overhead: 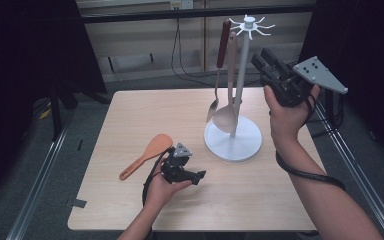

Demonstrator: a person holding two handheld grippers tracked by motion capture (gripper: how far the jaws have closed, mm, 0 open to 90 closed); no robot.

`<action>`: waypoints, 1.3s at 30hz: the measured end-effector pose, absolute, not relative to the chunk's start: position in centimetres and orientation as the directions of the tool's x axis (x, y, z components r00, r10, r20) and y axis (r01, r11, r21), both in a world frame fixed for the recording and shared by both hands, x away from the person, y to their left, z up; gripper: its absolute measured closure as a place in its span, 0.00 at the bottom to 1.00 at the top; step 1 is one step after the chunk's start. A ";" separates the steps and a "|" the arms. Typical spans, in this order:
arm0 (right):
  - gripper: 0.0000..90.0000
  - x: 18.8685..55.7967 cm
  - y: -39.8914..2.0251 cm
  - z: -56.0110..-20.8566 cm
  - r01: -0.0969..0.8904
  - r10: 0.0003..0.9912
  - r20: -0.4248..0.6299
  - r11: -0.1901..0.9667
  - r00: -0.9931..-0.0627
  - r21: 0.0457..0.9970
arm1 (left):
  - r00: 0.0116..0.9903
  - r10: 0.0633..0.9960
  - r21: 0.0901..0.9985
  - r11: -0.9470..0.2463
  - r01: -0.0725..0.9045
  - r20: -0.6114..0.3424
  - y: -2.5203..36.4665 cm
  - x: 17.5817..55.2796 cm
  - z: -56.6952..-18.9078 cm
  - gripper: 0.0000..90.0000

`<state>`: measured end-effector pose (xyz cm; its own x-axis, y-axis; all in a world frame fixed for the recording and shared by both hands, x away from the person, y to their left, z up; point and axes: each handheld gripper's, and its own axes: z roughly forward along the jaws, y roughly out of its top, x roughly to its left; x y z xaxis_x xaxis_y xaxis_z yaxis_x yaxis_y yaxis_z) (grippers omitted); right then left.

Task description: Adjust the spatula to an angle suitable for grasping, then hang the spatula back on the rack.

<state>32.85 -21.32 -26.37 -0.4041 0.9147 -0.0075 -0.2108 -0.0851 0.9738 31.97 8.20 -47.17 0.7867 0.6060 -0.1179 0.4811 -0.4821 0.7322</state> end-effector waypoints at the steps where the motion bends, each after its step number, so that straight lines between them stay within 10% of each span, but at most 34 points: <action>1: 0.69 32.7 -21.3 -26.6 -0.208 0.915 0.001 -0.093 -0.404 0.974 | 0.786 0.607 0.733 -0.481 0.481 -0.117 8.2 32.0 -47.2 0.21; 39: 0.20 28.0 -22.7 -40.5 0.056 0.855 0.019 0.011 -0.518 0.998 | 0.752 0.652 0.737 -0.460 0.495 -0.099 10.4 32.9 -46.6 0.21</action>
